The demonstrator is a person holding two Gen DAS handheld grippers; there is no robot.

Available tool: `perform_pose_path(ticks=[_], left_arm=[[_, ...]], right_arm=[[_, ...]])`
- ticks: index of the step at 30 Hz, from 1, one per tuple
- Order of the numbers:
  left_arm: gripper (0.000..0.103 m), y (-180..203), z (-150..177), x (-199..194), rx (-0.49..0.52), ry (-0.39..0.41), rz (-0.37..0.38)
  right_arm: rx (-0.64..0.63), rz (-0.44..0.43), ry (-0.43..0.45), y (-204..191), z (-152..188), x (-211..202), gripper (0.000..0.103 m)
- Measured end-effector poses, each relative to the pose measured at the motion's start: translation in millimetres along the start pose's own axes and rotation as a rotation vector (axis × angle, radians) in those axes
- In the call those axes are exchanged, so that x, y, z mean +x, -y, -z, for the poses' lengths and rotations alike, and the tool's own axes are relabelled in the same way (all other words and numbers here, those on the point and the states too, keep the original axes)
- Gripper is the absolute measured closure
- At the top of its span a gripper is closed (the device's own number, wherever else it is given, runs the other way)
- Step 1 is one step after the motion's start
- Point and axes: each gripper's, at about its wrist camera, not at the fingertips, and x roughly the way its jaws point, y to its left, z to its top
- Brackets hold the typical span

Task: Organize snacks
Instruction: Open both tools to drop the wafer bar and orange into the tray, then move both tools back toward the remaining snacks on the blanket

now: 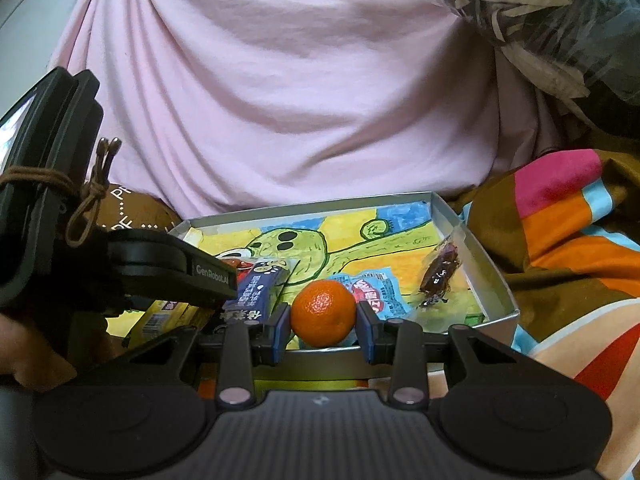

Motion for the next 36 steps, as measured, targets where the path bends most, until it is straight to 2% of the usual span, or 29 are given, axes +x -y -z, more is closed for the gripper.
perform_pose_path(ticks=[6,8,14,22,30,36], left_arm=[[0.050,0,0,1,0.024,-0.014,0.007],[0.044,-1,0,0,0.023,-0.013,0.001],[0.022,-9,-3,-8,-0.004,0.005,0.006],[0.004,-24,-13,-36,-0.025,0.058,-0.017],[0.001,-48,-17,-79,-0.012,0.107,-0.039],[0.001,-67,-17,-115,-0.028,0.138,-0.059]], right_arm=[[-0.008,0.004,-0.001,0,0,1,0.062],[-0.014,0.005,0.000,-1,0,1,0.060],[-0.025,0.012,0.010,-3,0,1,0.042],[-0.031,0.020,0.048,-6,-7,-11,0.022],[-0.062,0.003,0.140,-20,-22,-39,0.002],[-0.092,0.015,0.202,-29,-29,-65,0.000]])
